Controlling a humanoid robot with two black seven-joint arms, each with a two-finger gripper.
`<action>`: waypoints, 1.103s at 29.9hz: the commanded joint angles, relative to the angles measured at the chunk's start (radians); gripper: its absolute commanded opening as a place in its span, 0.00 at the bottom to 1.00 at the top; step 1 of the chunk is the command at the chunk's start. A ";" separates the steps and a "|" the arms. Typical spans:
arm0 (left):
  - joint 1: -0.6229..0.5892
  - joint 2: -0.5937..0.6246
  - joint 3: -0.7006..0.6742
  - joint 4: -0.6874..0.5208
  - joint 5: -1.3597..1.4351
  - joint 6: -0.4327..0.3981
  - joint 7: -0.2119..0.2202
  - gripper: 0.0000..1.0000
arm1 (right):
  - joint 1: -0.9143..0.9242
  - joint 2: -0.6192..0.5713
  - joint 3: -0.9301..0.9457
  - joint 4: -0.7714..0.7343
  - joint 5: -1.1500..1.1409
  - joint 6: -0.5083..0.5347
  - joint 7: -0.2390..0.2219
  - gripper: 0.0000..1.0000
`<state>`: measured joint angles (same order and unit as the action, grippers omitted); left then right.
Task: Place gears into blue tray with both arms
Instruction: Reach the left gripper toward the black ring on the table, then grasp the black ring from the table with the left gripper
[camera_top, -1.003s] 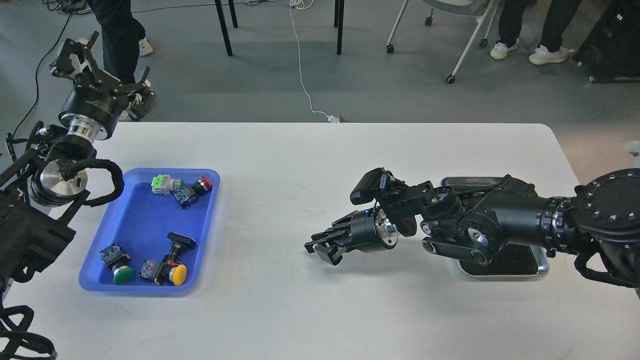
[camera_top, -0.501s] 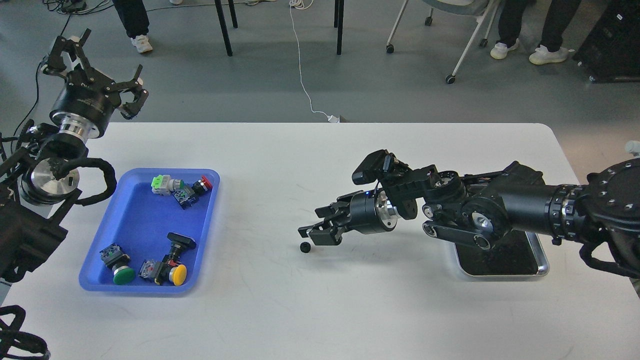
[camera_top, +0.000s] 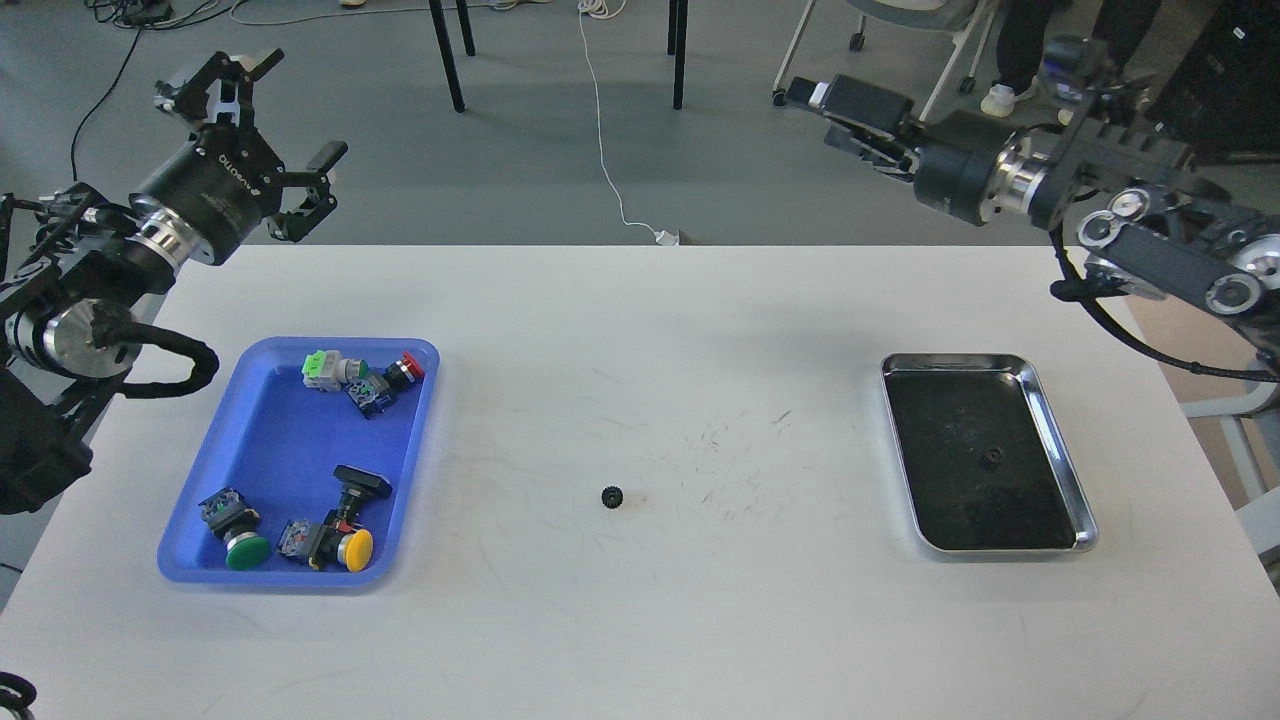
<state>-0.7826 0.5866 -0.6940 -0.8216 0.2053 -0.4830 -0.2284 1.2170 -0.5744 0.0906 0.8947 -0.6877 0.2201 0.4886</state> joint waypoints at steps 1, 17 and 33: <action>-0.001 0.010 0.014 -0.169 0.172 0.011 0.000 0.97 | -0.046 -0.071 0.073 0.000 0.207 0.045 0.000 0.98; 0.000 -0.040 0.165 -0.665 1.351 0.049 -0.005 0.95 | -0.385 -0.216 0.328 0.012 0.864 0.214 0.000 0.98; 0.005 -0.125 0.476 -0.565 1.976 0.162 -0.015 0.79 | -0.651 -0.274 0.474 0.277 0.924 0.214 0.000 0.98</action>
<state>-0.7813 0.4902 -0.2321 -1.4184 2.1661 -0.3227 -0.2439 0.6118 -0.8591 0.5272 1.1693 0.1951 0.4350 0.4886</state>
